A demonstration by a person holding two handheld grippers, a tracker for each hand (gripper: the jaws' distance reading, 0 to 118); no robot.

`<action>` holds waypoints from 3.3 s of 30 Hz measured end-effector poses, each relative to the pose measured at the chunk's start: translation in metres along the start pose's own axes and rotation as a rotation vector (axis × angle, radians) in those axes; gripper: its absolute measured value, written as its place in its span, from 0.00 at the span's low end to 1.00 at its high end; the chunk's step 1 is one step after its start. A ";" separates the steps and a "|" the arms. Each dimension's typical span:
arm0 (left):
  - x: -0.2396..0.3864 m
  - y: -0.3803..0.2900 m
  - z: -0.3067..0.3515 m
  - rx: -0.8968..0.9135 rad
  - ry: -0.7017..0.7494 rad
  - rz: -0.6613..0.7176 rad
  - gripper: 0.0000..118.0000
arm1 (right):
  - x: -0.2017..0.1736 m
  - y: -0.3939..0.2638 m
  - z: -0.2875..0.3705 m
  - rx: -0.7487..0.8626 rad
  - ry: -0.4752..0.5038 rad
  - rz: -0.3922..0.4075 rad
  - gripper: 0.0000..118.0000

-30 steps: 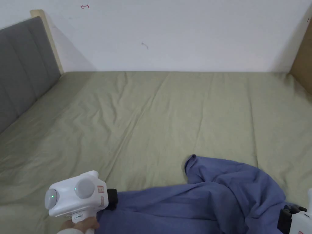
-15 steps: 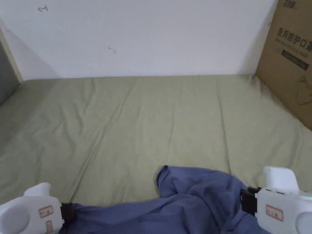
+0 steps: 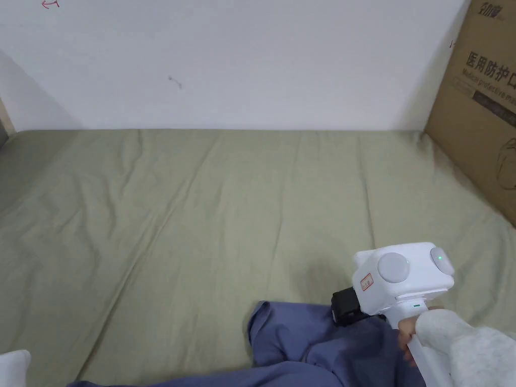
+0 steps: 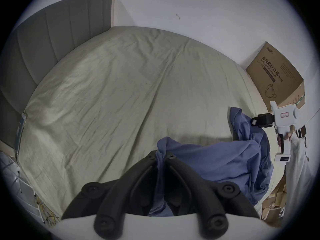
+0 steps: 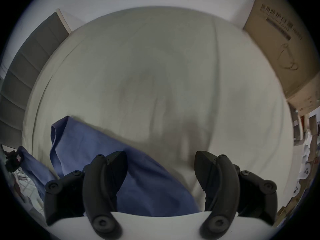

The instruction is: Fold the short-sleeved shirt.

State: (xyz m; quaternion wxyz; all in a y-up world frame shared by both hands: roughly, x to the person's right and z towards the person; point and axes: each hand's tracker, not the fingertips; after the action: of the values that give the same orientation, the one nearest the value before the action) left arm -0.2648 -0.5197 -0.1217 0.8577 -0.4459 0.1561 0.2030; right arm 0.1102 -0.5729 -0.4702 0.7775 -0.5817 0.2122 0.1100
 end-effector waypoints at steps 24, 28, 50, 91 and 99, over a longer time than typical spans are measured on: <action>0.027 0.108 0.119 0.294 0.023 -0.098 0.04 | 0.058 0.003 0.237 0.364 -0.076 -0.183 0.02; 0.043 0.140 0.147 0.352 0.032 -0.122 0.04 | 0.072 -0.001 0.301 0.462 -0.108 -0.238 0.02; 0.098 0.358 0.229 0.584 0.072 -0.205 0.04 | 0.058 0.127 0.515 0.735 -0.076 -0.398 0.02; 0.024 0.221 -0.102 0.096 0.190 -0.180 0.04 | 0.084 0.096 0.132 0.235 -0.114 -0.484 0.02; 0.021 0.139 0.007 0.205 0.142 -0.237 0.04 | 0.059 -0.023 0.212 0.346 -0.127 -0.388 0.02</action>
State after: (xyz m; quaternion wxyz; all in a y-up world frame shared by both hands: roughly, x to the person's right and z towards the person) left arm -0.3142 -0.4376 -0.2251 0.9035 -0.3844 0.1825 0.0514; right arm 0.2153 -0.3828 -0.4279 0.8837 -0.4618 0.0632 -0.0426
